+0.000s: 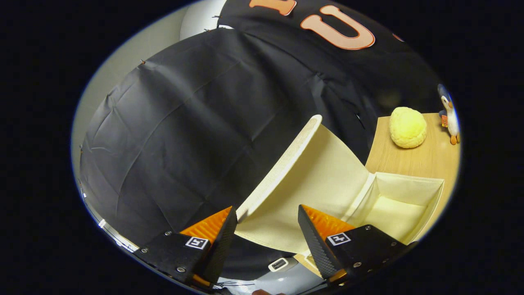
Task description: Open the storage box then place both shoes into the box .Put the left shoe in first, then the right shoe, with the right side of both shoes facing outward in a uniform manner.
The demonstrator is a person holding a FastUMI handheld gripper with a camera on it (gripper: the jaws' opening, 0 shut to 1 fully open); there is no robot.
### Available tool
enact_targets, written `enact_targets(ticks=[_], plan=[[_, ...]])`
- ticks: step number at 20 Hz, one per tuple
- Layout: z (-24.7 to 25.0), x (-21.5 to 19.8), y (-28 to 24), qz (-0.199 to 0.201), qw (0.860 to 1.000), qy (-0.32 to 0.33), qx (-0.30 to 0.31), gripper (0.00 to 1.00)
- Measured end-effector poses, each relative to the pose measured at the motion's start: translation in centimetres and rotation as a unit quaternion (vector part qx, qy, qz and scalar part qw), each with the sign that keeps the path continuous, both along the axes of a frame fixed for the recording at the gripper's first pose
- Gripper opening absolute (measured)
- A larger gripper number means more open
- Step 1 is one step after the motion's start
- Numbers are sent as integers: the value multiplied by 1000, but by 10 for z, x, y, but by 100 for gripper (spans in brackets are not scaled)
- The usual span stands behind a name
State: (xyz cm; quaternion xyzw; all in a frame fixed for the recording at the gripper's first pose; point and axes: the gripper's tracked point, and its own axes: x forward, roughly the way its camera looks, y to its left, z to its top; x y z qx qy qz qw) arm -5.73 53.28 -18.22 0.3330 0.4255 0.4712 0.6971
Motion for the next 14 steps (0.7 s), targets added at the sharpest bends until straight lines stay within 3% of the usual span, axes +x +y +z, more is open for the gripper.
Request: enact_targets(ticks=[5, 10, 14], plan=[[6, 16, -17, -16, 999, -17, -29, 92], [-20, 27, -89, -58, 996, -22, -65, 92], [-81, 29, -164, -93, 981, -36, -167, 92]])
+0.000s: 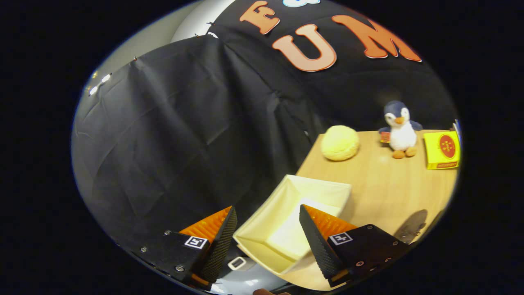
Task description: Open the storage box then place both shoes into the box .Put the left shoe in first, then the right shoe, with the right side of both shoes facing outward in a uniform manner.
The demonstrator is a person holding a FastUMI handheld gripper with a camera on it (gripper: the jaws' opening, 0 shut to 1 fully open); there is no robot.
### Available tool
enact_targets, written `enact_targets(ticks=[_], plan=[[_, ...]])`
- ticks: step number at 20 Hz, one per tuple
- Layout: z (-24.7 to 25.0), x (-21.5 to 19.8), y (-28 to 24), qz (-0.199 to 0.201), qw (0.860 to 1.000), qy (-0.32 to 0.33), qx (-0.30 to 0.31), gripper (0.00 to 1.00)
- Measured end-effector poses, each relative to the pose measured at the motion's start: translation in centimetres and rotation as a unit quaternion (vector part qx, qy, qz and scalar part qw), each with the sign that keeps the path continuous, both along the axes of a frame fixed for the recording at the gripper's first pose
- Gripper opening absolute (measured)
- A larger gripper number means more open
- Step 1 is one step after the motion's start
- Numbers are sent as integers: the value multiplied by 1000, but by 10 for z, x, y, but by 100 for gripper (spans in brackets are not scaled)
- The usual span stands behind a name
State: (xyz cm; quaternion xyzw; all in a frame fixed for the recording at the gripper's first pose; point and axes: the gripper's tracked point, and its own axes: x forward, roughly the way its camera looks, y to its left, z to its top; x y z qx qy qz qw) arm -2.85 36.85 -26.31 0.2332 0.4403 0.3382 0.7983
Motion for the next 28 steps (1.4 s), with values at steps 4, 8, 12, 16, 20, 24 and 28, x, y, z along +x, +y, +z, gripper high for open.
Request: enact_targets(ticks=[4, 8, 12, 16, 20, 24, 28], plan=[[-66, -19, -76, -36, 996, 27, -74, 92], [-116, -38, -150, -66, 985, 51, -150, 92], [-158, -67, -200, -83, 972, 73, -205, 92], [-207, -83, -221, -78, 963, 102, -239, 87], [-243, -80, -236, -75, 951, 101, -281, 82], [-269, -63, -250, -93, 936, 77, -331, 64], [-281, -59, -242, -115, 935, 85, -323, 39]])
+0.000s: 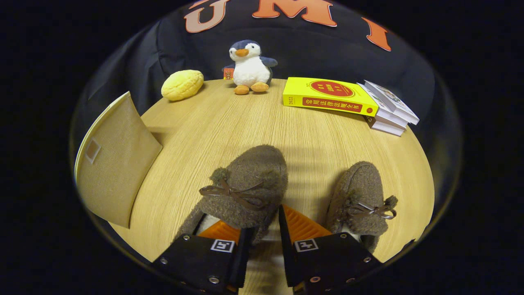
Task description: Open the storage box then place both shoes into the box .Put the left shoe in first, then the right shoe, with the right side of both shoes facing outward in a uniform manner.
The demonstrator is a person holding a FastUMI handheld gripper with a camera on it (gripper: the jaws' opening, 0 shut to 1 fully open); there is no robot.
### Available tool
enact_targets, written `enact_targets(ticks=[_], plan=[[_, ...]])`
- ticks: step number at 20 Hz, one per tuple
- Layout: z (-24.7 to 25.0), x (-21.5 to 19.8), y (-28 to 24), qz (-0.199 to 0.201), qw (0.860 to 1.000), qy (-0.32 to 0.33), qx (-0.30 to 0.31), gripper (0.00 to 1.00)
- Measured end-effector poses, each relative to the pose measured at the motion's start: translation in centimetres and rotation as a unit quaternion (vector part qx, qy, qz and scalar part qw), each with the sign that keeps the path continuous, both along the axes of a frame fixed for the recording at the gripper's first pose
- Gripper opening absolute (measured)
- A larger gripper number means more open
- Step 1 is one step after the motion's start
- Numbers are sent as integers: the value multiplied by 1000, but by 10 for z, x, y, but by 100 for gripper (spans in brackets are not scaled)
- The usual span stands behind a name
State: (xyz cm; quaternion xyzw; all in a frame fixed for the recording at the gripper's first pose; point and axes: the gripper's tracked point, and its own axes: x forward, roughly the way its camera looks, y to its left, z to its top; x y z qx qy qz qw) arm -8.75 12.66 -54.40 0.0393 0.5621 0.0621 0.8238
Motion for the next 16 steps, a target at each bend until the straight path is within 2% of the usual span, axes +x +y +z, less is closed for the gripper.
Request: enact_targets(ticks=[4, 5, 7, 12, 16], plan=[[1, 4, -1, -41, 999, -7, 13, 25], [4, 3, -2, -51, 999, -3, 19, 16], [18, 7, 0, -65, 998, -7, 26, 6], [84, 21, 22, -64, 996, -30, 45, 4], [157, 51, 61, -51, 993, -81, 74, 4]])
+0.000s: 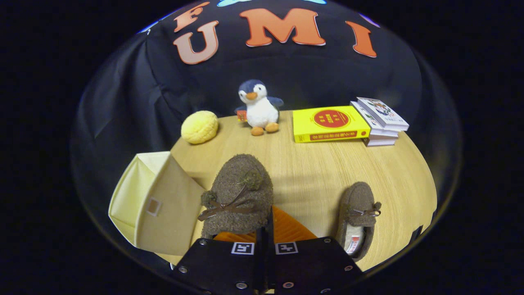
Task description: Open the storage box then place both shoes into the box .Put the left shoe in first, then the right shoe, with the right side of both shoes facing outward in a uniform manner.
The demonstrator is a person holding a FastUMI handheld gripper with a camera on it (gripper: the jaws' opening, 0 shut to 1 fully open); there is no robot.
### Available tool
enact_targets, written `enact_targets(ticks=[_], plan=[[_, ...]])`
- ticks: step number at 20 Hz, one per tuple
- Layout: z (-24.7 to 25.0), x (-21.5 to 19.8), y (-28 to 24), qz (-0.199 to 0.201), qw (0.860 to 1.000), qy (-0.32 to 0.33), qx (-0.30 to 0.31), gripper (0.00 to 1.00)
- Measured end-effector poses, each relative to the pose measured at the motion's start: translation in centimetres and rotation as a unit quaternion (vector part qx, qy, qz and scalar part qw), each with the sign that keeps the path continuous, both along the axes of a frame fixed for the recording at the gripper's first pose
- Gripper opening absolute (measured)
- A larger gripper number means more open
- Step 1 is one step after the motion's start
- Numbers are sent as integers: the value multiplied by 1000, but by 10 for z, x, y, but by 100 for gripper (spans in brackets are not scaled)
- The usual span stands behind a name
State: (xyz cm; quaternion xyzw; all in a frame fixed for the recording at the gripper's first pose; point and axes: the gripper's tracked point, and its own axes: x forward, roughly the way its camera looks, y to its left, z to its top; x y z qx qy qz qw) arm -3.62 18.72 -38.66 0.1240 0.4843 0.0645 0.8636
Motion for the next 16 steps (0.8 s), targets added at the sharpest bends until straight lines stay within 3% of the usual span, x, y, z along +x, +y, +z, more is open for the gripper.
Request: enact_targets(ticks=[7, 16], plan=[[88, 16, 103, 36, 998, -28, 38, 4], [78, 11, 231, 104, 993, 36, 53, 4]])
